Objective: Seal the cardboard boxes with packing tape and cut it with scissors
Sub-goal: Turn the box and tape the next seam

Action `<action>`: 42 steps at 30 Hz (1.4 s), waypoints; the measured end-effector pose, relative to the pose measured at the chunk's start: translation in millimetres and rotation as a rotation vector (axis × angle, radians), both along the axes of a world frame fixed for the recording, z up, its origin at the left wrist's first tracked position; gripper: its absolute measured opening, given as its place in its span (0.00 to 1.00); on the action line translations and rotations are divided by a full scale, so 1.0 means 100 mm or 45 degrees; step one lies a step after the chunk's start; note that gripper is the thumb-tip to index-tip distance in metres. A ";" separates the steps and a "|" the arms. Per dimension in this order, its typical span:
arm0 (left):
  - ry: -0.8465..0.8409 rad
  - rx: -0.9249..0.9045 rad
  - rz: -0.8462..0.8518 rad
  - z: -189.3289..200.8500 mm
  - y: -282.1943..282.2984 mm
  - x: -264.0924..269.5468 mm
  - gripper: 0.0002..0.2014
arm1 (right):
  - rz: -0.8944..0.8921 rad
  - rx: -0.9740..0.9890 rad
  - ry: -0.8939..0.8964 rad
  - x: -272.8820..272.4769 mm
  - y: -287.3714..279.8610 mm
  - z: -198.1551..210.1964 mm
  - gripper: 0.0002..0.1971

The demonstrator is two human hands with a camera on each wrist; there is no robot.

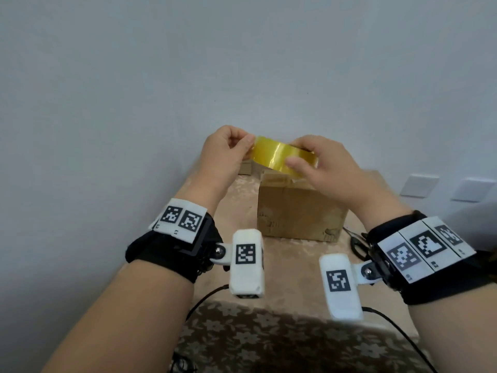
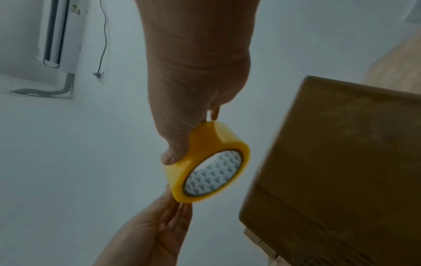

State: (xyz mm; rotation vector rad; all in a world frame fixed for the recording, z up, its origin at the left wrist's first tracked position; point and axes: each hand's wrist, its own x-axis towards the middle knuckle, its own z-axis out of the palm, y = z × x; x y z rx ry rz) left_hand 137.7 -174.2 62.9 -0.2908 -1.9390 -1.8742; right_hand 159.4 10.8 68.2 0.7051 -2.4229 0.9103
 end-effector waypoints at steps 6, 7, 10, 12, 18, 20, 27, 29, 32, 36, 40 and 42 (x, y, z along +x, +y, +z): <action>-0.207 0.375 -0.096 0.05 0.10 -0.12 0.08 | -0.058 -0.377 -0.066 -0.11 -0.11 0.38 0.11; -0.253 0.410 -0.105 0.04 0.12 -0.13 0.09 | -0.082 -0.415 -0.069 -0.14 -0.14 0.43 0.10; -0.363 0.354 -0.070 -0.04 0.18 -0.17 0.13 | -0.209 -0.168 -0.123 -0.27 -0.21 0.53 0.09; -0.414 0.217 -0.008 -0.12 0.16 -0.23 0.15 | -0.304 0.061 -0.198 -0.33 -0.27 0.57 0.09; -0.423 0.015 0.068 -0.15 0.10 -0.34 0.15 | -0.541 0.564 -0.210 -0.44 -0.17 0.61 0.10; -0.468 -0.026 0.073 -0.20 0.10 -0.34 0.15 | -0.547 0.592 -0.247 -0.46 -0.15 0.59 0.13; -0.767 0.222 -0.061 -0.43 0.06 -0.27 0.06 | -0.423 0.015 -0.393 -0.43 -0.04 0.41 0.14; -0.781 0.281 -0.101 -0.42 0.05 -0.26 0.06 | -0.409 -0.113 -0.362 -0.40 -0.02 0.34 0.15; -0.818 0.329 -0.102 -0.43 0.04 -0.26 0.06 | -0.415 -0.156 -0.300 -0.41 -0.05 0.29 0.16; -0.812 0.168 -0.048 -0.50 0.02 -0.25 0.08 | -0.437 -0.125 -0.290 -0.42 -0.17 0.26 0.19; -0.763 0.073 -0.037 -0.54 0.00 -0.23 0.12 | -0.480 -0.036 -0.270 -0.42 -0.24 0.26 0.17; -0.751 0.030 -0.033 -0.56 0.00 -0.21 0.12 | -0.483 -0.024 -0.275 -0.42 -0.24 0.26 0.16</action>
